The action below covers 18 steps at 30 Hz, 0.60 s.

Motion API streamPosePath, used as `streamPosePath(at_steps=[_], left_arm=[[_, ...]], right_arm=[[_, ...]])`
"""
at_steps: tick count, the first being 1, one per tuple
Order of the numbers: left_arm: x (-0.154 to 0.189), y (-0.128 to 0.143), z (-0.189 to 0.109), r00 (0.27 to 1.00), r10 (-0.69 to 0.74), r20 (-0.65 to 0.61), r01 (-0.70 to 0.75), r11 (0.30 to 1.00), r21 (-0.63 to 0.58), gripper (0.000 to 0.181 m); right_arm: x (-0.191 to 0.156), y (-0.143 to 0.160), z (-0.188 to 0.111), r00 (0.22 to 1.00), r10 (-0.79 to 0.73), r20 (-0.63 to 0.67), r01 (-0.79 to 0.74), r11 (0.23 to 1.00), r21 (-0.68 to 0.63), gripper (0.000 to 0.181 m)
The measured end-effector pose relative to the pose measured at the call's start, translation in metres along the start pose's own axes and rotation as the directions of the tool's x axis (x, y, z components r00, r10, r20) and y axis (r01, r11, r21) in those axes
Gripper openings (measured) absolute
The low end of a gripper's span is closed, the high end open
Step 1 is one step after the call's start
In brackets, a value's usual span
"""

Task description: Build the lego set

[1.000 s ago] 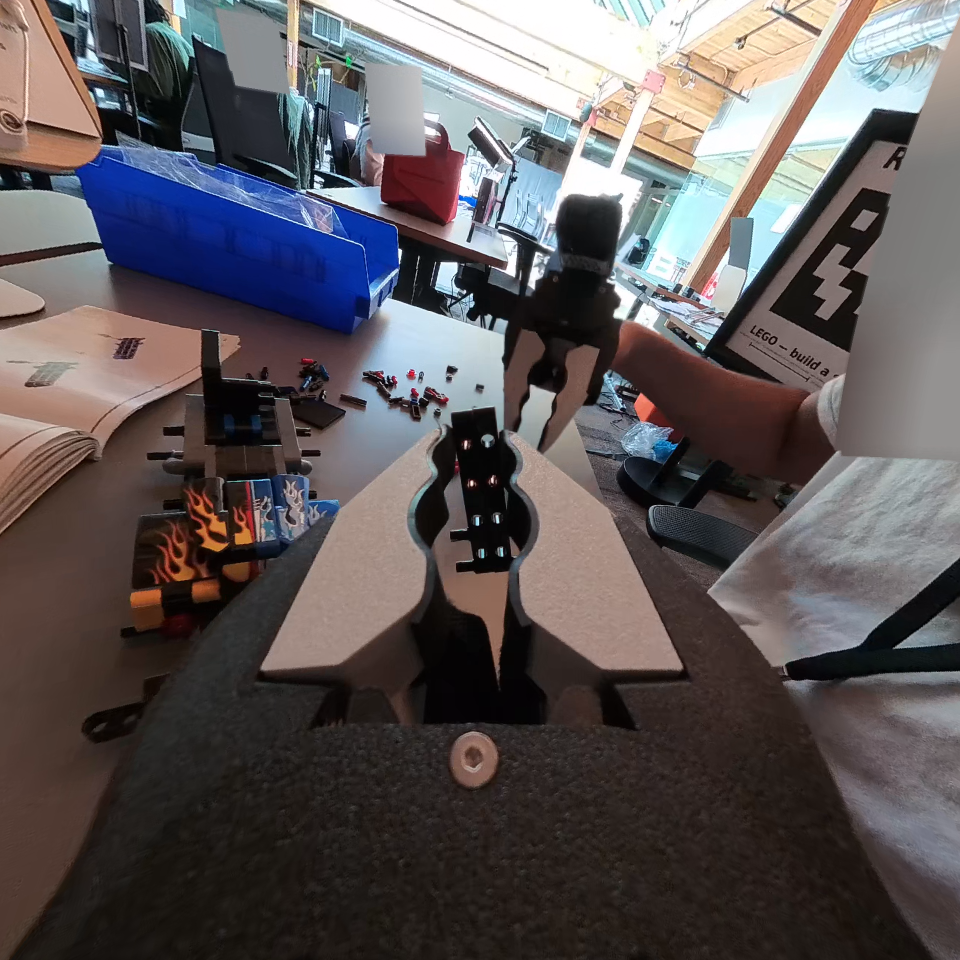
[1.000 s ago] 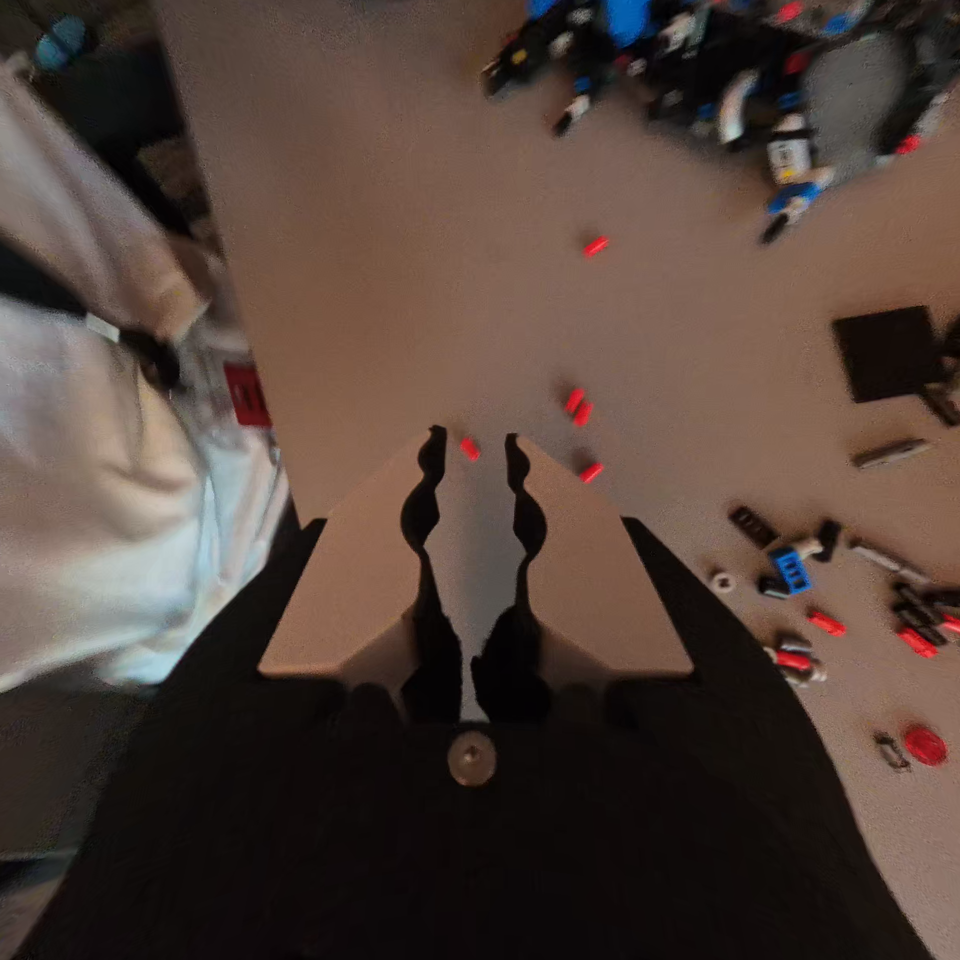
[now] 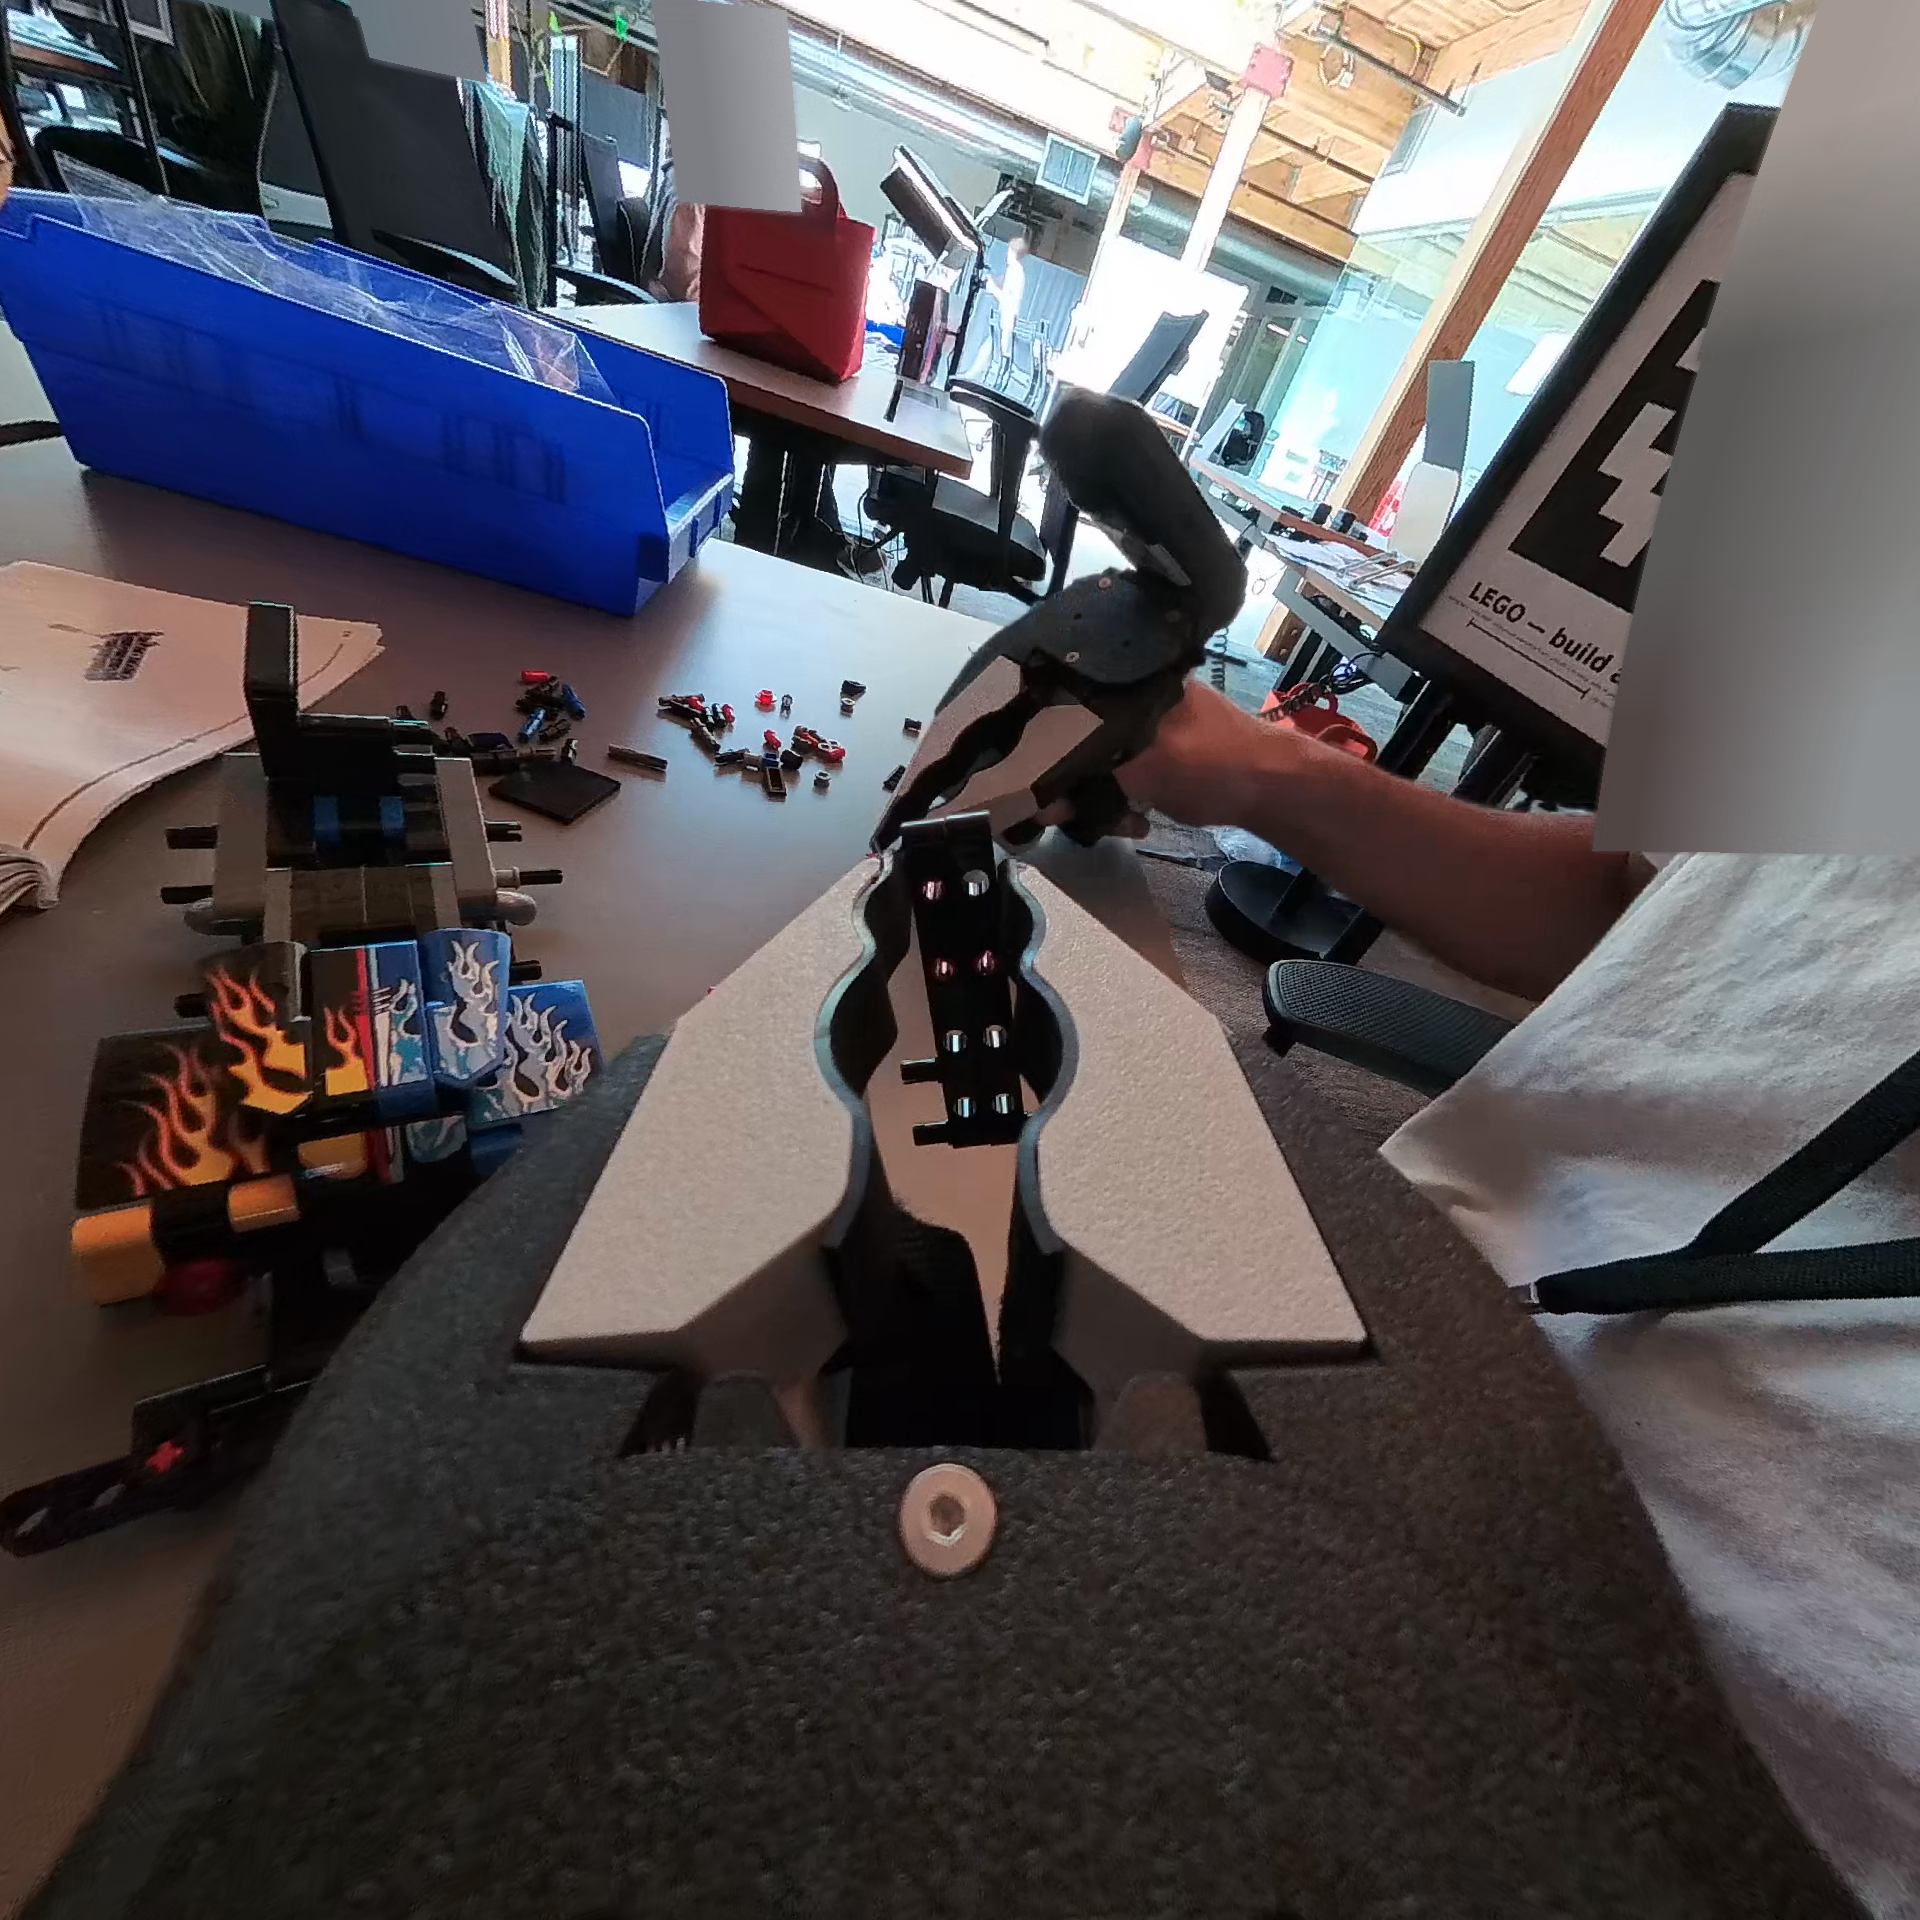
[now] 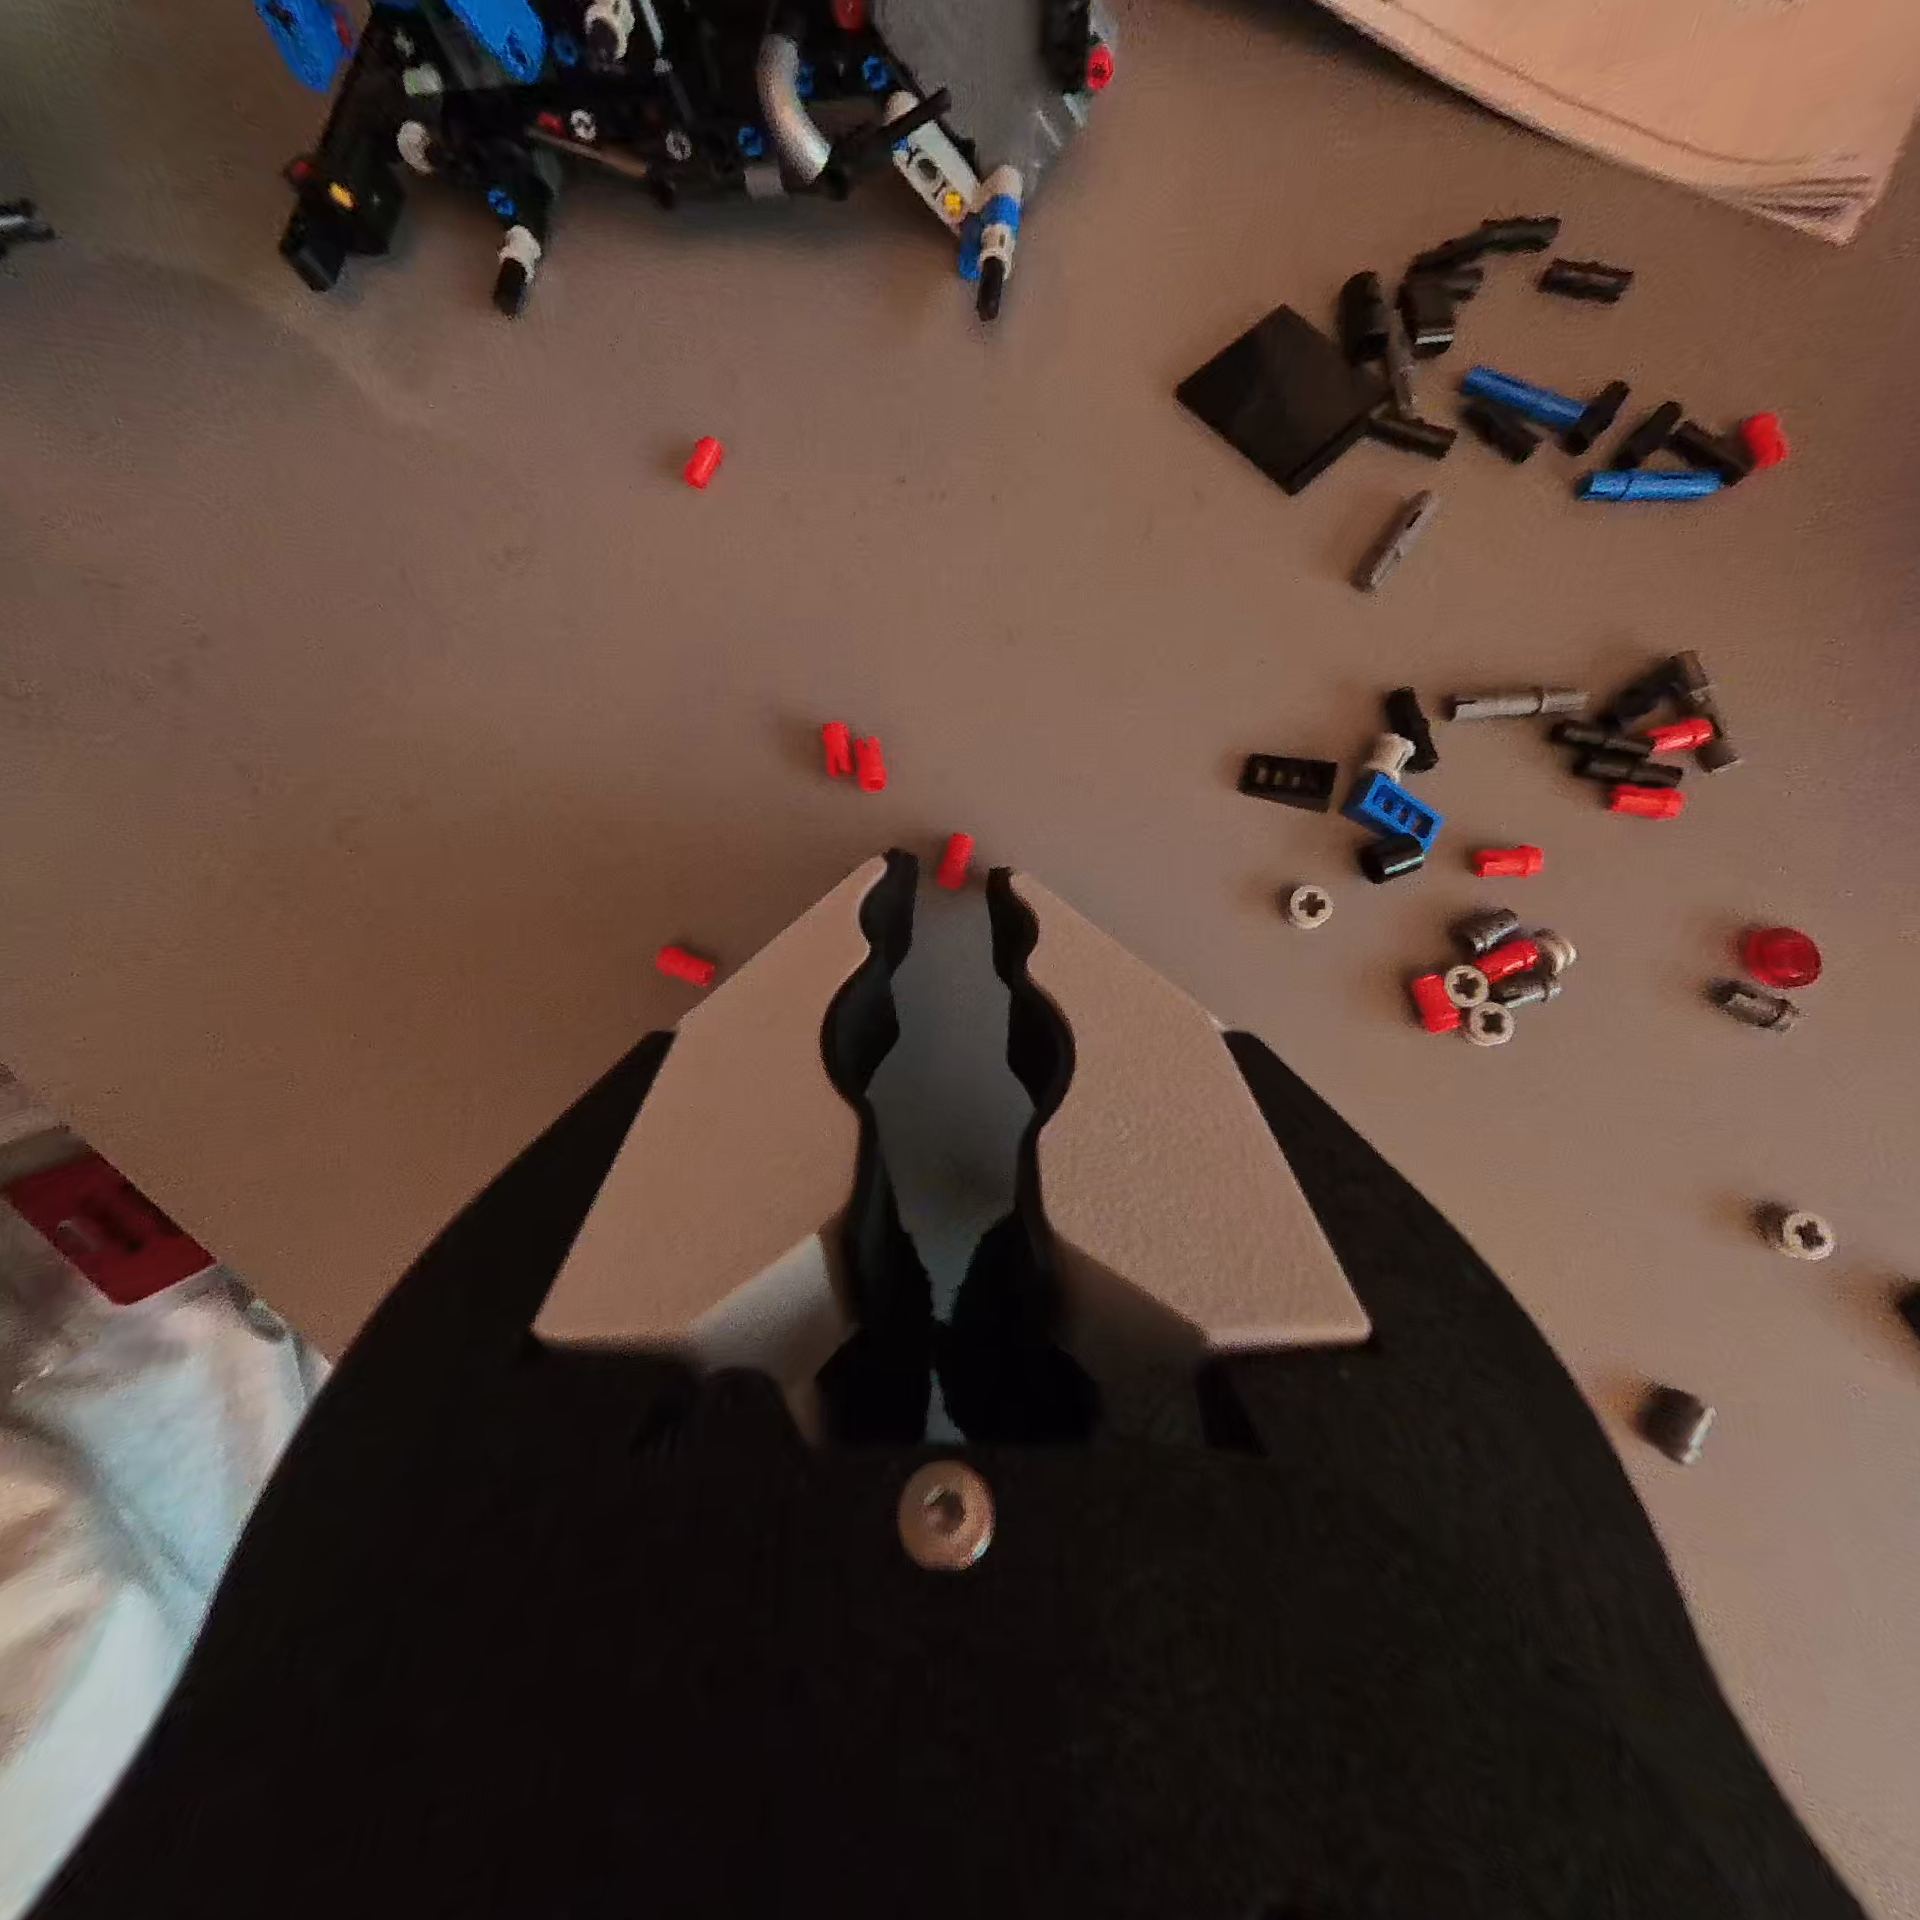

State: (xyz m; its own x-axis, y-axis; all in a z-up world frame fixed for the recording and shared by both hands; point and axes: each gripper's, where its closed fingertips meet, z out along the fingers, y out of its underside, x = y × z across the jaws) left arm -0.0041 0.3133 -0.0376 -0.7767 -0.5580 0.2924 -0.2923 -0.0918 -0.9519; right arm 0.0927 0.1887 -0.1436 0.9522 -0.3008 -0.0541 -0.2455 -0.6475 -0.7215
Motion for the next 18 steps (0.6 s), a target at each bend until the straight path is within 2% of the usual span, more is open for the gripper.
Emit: streamPosePath(at_steps=[3,9,12,15,18], left_arm=[[0.002,0.0,0.001,1.0,-0.005,-0.008,0.005,1.0,-0.001,0.014],[0.004,0.001,0.002,1.0,0.007,-0.011,-0.007,1.0,-0.005,0.014],[0.005,0.001,0.002,1.0,-0.001,-0.02,0.001,1.0,-0.003,0.014],[0.012,-0.002,0.002,0.997,-0.031,-0.072,0.032,0.999,0.015,0.014],[0.015,-0.007,0.0,0.987,-0.099,-0.128,0.105,0.993,0.044,0.014]], right_arm=[[-0.002,-0.001,0.001,1.0,0.017,-0.015,-0.016,0.999,0.037,0.013],[0.002,-0.001,0.003,0.985,-0.105,-0.135,0.11,0.994,0.024,0.006],[0.002,-0.001,0.003,0.981,-0.128,-0.146,0.132,0.991,0.022,0.005],[0.002,-0.002,0.004,0.975,-0.16,-0.151,0.164,0.986,0.018,0.004],[-0.007,-0.008,0.005,0.952,-0.264,-0.153,0.269,0.963,0.013,0.004]])
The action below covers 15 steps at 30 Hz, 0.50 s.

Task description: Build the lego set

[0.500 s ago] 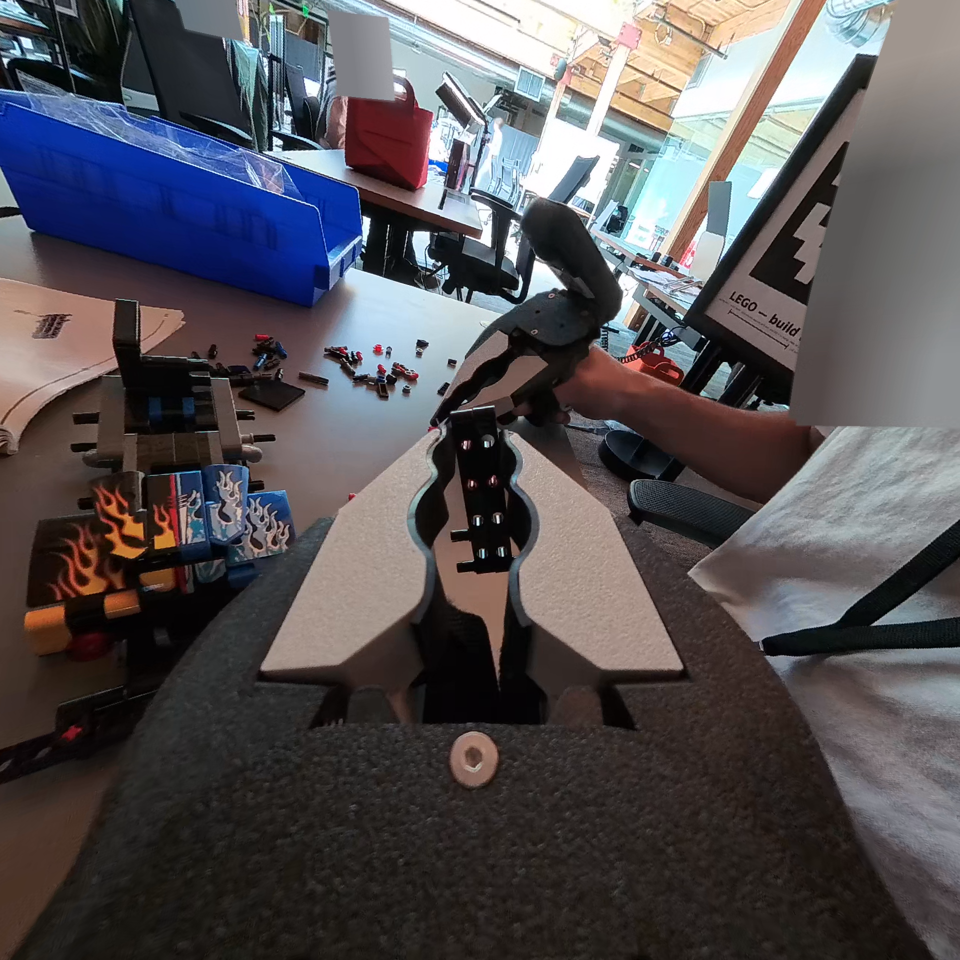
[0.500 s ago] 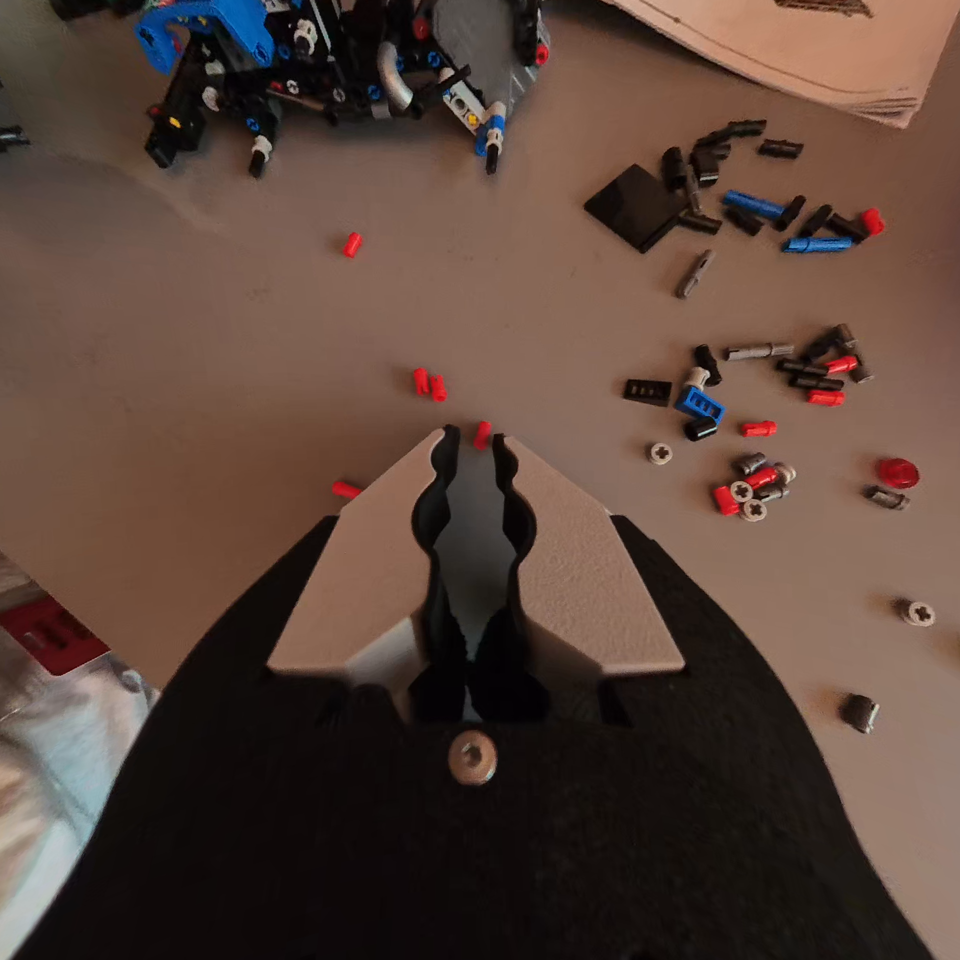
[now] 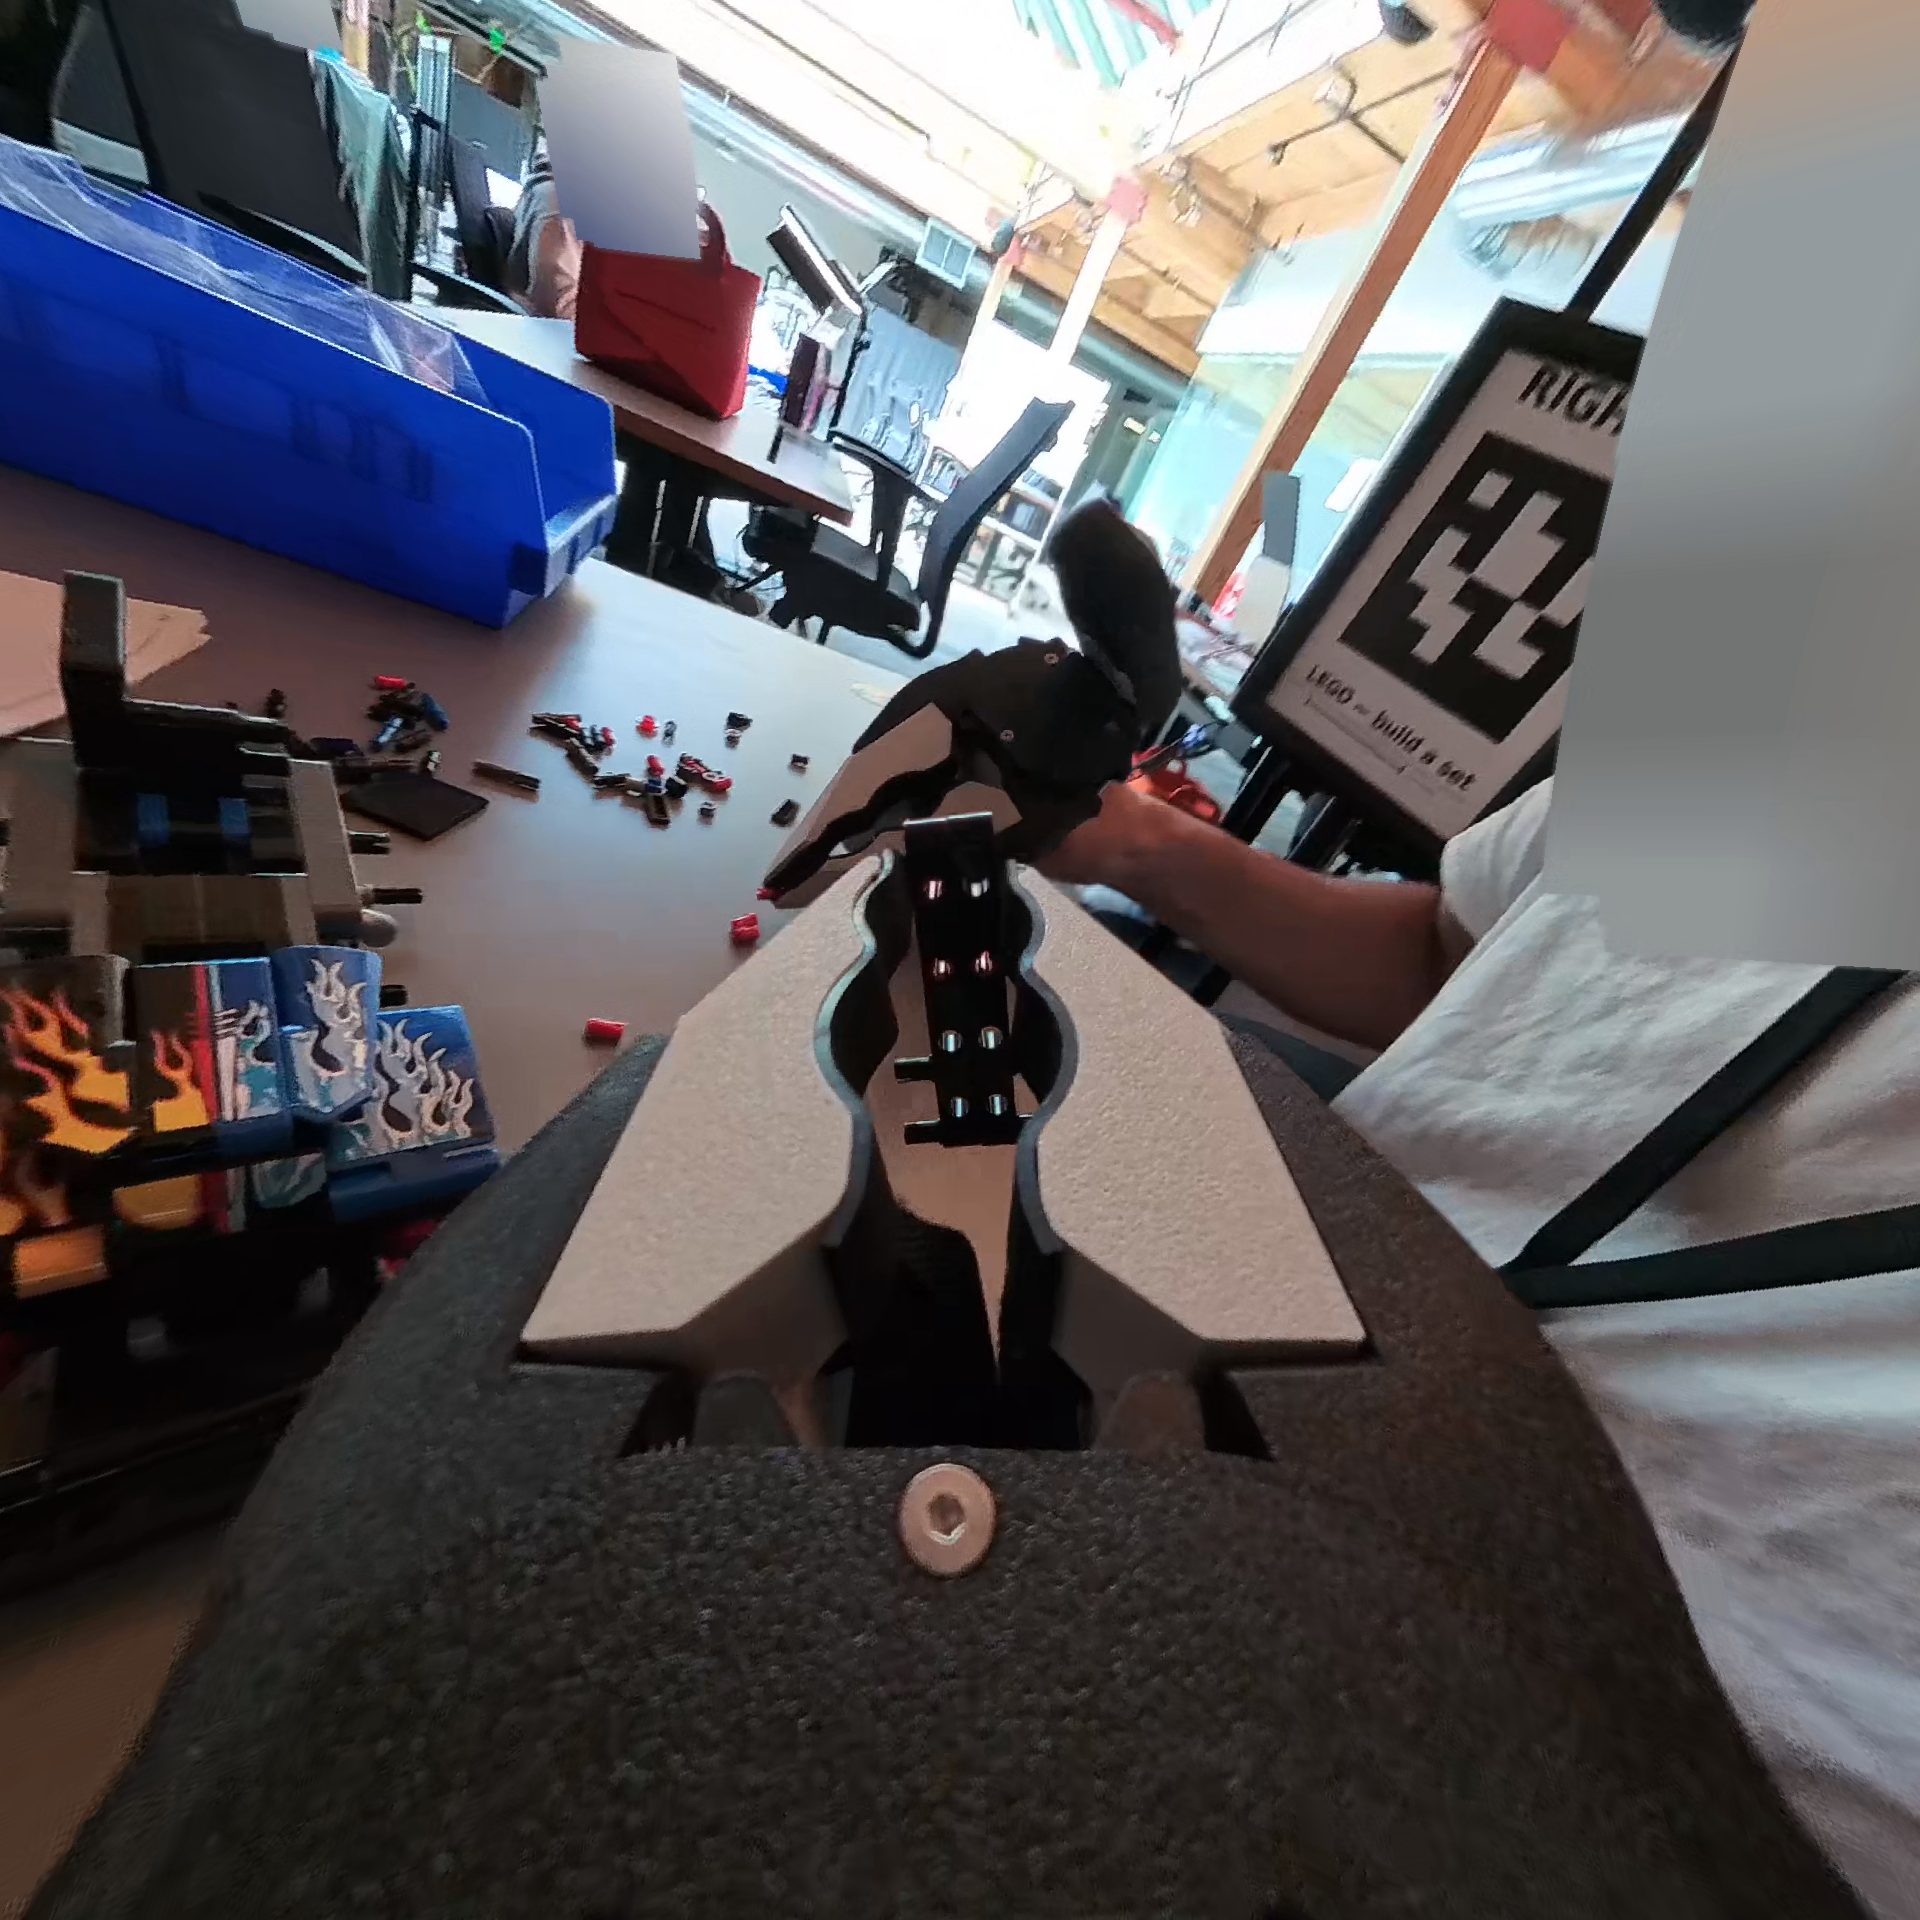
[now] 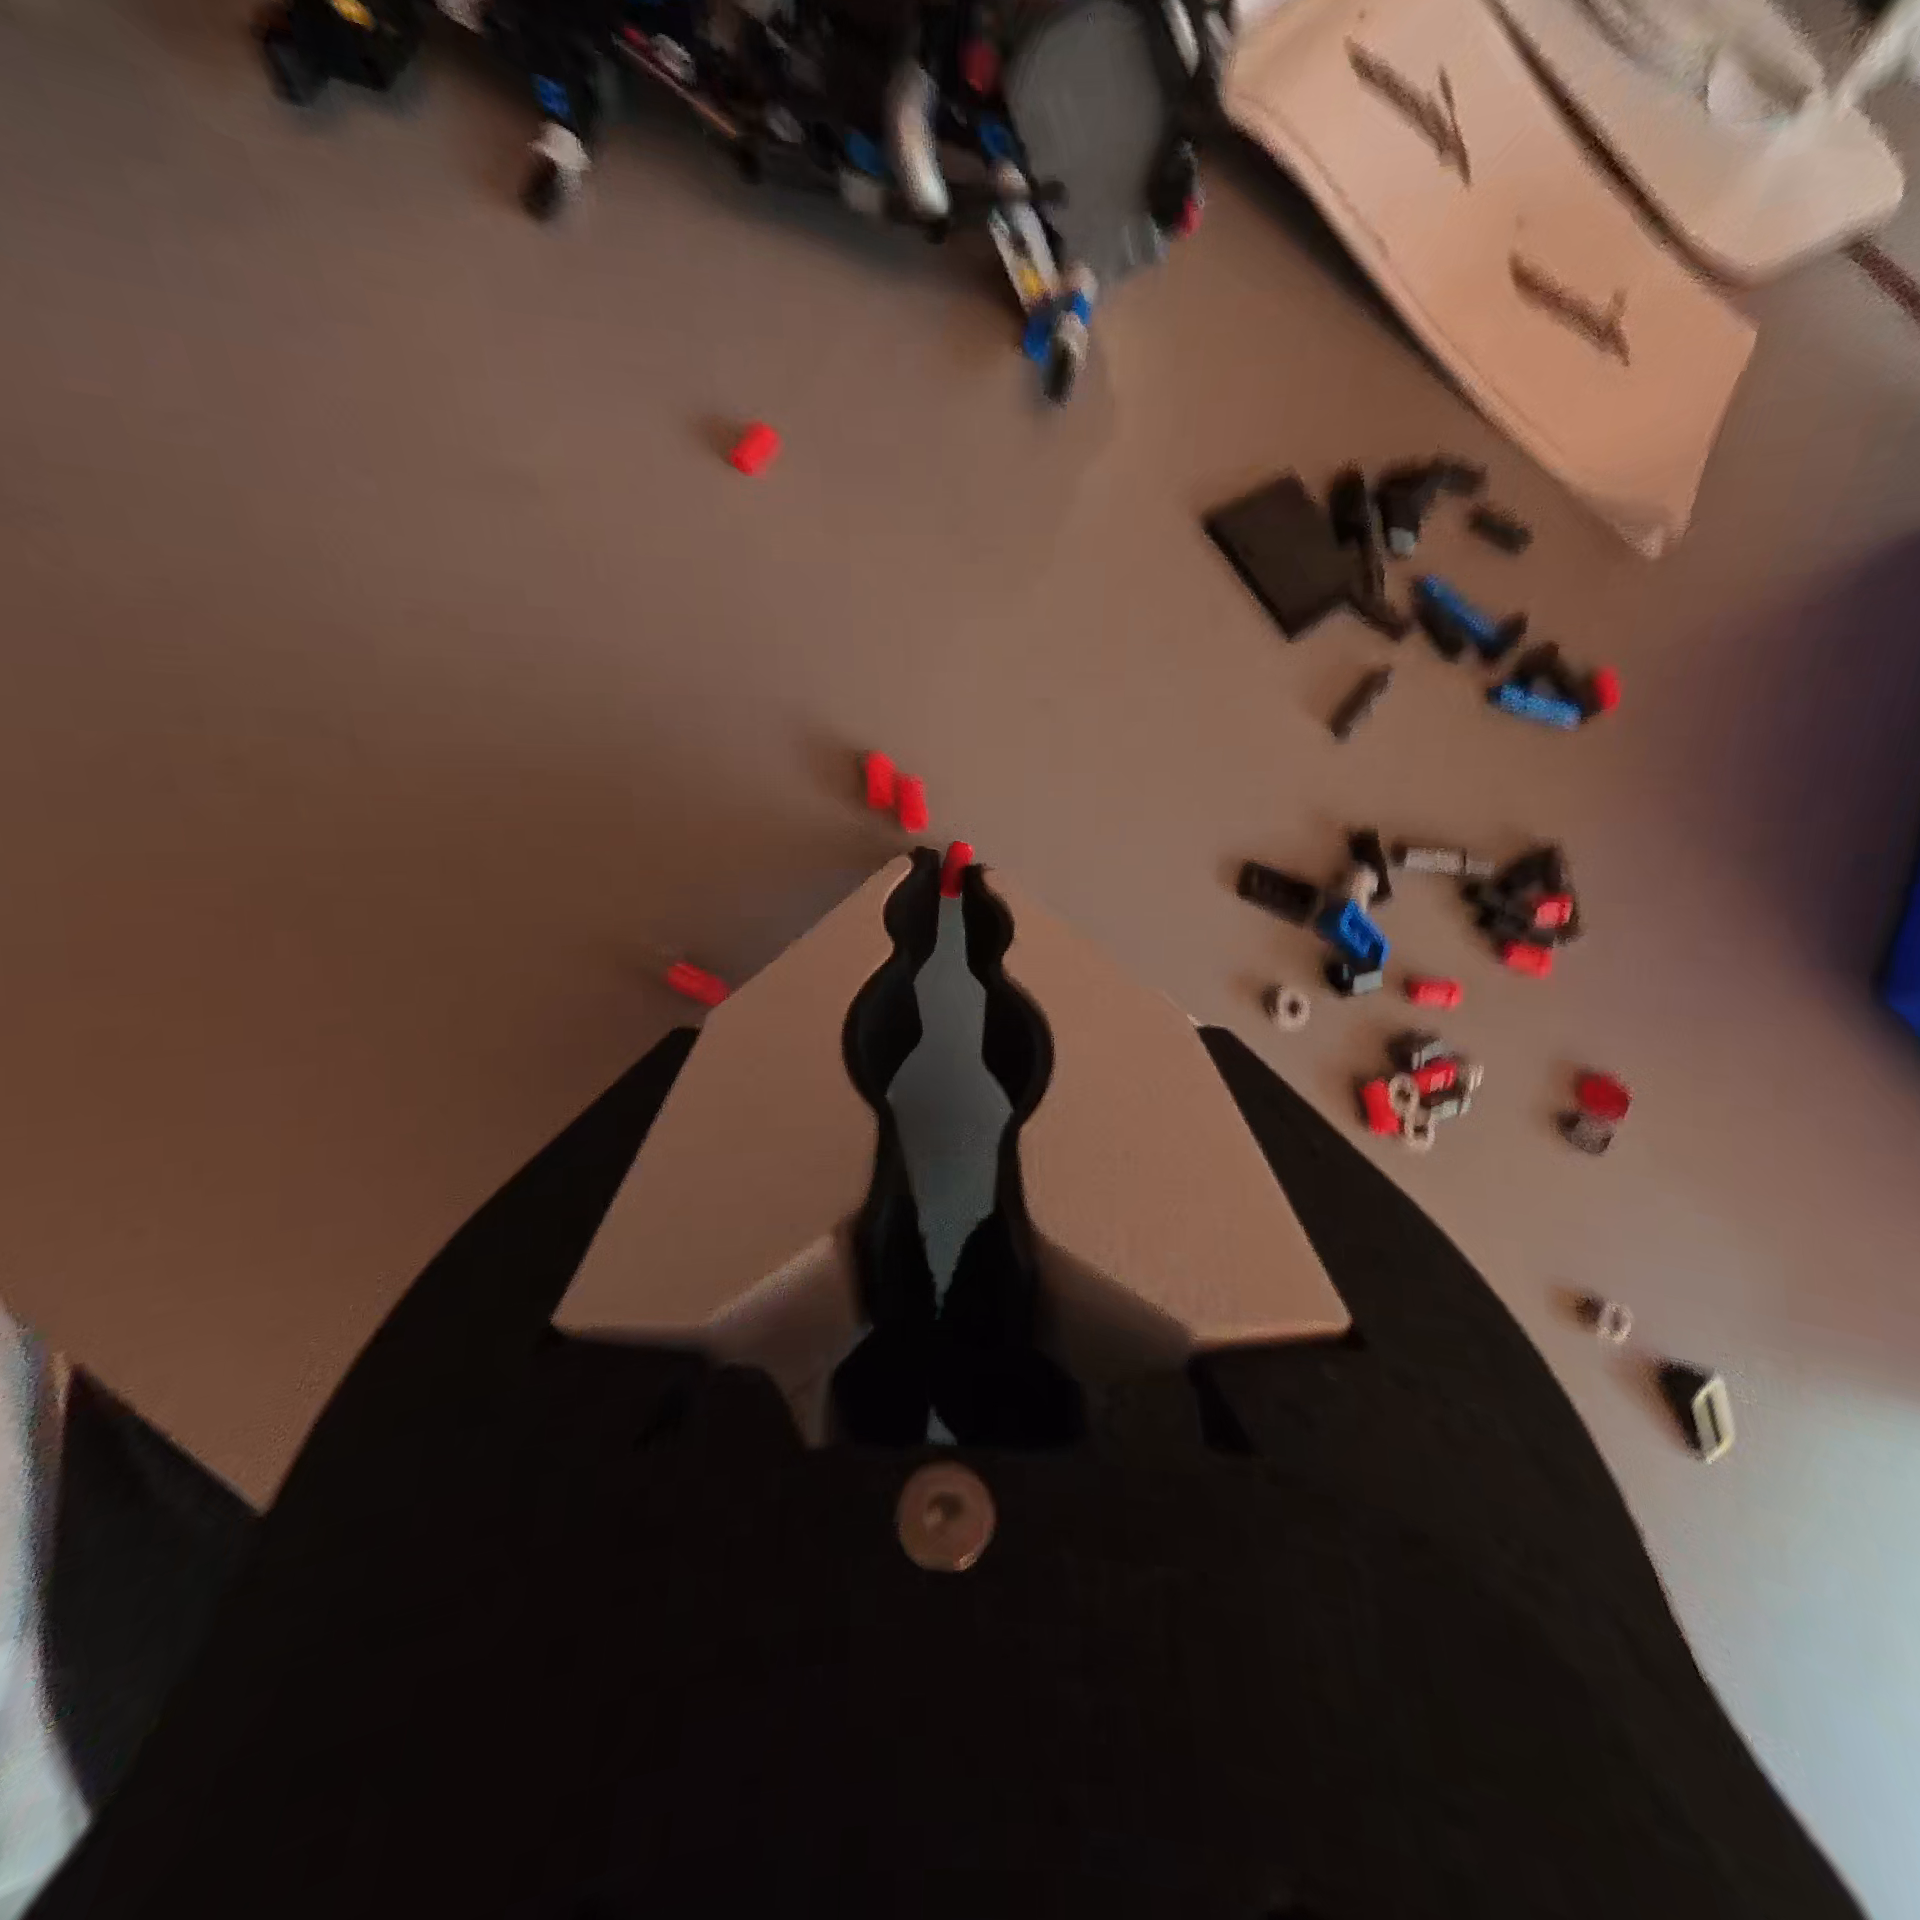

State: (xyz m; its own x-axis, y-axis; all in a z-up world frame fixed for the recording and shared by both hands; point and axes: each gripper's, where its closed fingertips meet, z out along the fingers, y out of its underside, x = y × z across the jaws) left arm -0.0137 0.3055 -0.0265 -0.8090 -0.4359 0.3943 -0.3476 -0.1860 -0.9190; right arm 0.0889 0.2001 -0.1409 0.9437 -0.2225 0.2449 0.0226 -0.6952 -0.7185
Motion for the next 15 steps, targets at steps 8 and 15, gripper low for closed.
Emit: streamPosePath(at_steps=[8,15], left_arm=[[0.018,-0.004,0.0,0.971,-0.146,-0.19,0.155,0.987,0.034,0.013],[0.025,0.006,0.005,0.972,-0.116,-0.204,0.114,0.993,-0.025,0.013]], right_arm=[[-0.095,-0.147,-0.055,0.901,-0.189,0.39,0.005,0.904,0.427,0.004],[-0.111,-0.153,-0.055,0.865,-0.267,0.426,0.089,0.915,0.393,0.004]])
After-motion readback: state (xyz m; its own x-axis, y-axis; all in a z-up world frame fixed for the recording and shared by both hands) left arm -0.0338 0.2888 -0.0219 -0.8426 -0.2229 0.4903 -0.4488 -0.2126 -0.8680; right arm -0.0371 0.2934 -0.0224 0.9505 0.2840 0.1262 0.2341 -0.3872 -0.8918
